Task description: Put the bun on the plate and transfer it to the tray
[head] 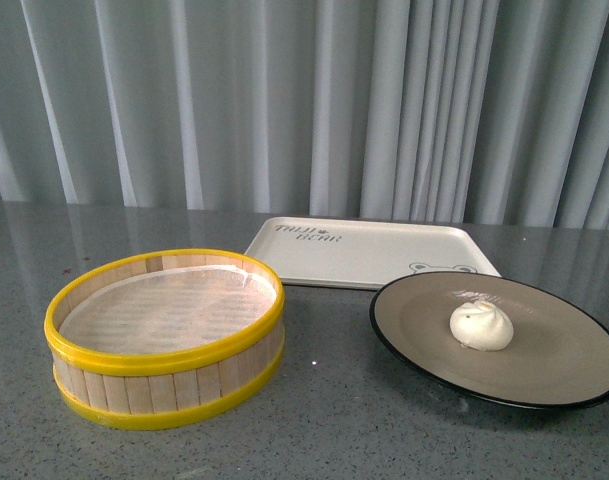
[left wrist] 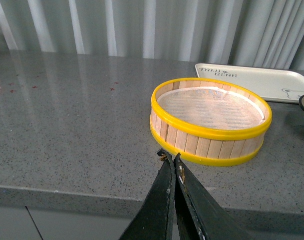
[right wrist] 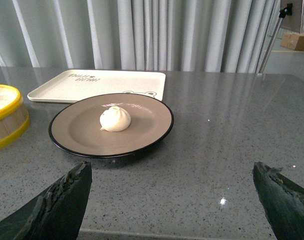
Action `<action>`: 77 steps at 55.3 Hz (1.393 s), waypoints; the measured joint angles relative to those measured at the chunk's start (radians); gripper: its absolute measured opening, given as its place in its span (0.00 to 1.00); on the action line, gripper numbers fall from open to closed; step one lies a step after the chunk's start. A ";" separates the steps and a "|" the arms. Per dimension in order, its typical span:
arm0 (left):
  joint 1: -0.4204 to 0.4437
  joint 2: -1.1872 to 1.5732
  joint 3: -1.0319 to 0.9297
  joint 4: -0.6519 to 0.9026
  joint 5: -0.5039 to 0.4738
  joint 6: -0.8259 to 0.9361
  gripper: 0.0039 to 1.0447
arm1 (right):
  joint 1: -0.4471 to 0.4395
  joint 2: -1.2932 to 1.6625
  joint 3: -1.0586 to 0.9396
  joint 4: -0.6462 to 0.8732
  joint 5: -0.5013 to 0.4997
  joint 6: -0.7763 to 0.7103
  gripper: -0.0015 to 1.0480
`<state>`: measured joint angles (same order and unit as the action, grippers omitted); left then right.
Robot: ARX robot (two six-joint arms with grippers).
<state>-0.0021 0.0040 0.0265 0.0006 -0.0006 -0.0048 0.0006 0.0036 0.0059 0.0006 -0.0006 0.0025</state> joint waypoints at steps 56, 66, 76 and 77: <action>0.000 0.000 0.000 0.000 0.000 0.000 0.94 | 0.000 0.000 0.000 0.000 0.000 0.000 0.92; 0.000 0.000 0.000 0.000 0.000 0.000 0.94 | 0.000 0.004 0.001 -0.005 0.005 0.011 0.92; 0.000 0.000 0.000 0.000 0.000 0.000 0.94 | 0.001 0.391 0.131 -0.009 0.032 0.493 0.92; 0.000 0.000 0.000 0.000 0.000 0.000 0.94 | -0.002 0.441 0.141 0.028 0.025 0.571 0.92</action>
<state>-0.0021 0.0036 0.0265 0.0006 -0.0002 -0.0048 -0.0017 0.4446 0.1467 0.0288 0.0246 0.5739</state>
